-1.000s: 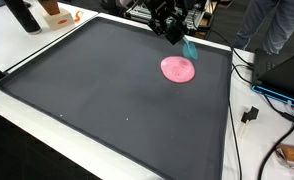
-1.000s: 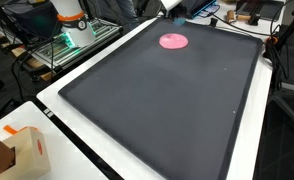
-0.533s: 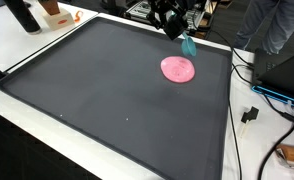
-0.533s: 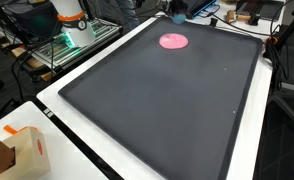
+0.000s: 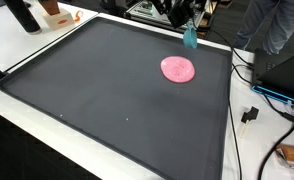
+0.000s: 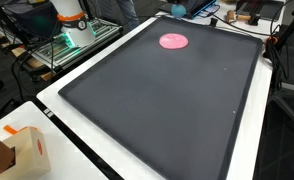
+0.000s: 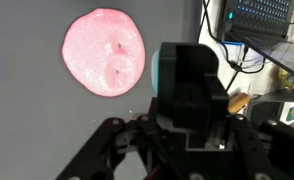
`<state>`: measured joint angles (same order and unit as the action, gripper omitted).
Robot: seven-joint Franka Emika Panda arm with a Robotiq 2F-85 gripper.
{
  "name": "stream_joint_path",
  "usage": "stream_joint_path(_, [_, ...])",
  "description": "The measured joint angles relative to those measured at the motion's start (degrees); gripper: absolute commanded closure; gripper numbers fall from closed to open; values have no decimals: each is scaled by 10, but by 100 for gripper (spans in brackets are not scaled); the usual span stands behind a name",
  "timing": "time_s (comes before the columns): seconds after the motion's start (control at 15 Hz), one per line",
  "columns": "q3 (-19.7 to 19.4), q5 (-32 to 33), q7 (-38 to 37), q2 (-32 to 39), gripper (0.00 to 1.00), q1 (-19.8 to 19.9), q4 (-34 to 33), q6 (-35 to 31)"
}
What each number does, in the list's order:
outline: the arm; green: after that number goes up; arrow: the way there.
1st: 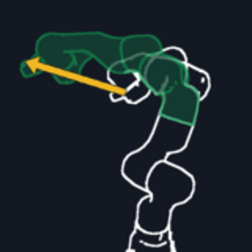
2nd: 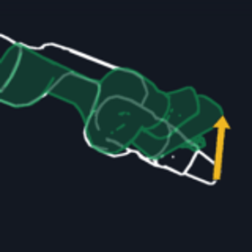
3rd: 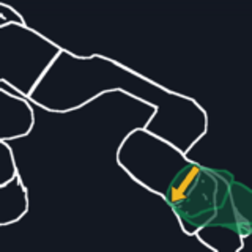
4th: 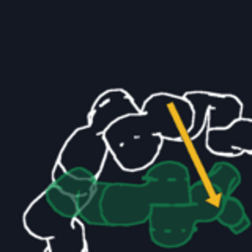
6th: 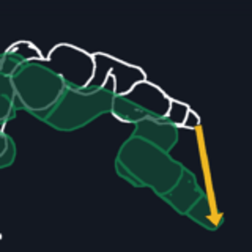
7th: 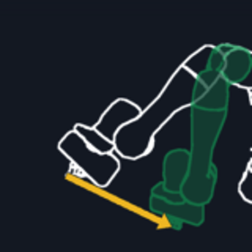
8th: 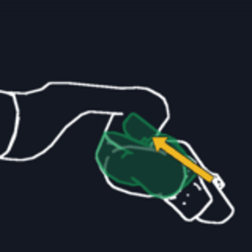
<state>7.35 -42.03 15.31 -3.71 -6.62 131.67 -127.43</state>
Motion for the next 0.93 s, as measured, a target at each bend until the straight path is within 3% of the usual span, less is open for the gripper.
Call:
stream_joint_path(0.6, [39, 216, -256, -44, 74, -22, -31, 4])
stream_joint_path(0.93, [61, 315, -376, -47, 74, -26, -59, 39])
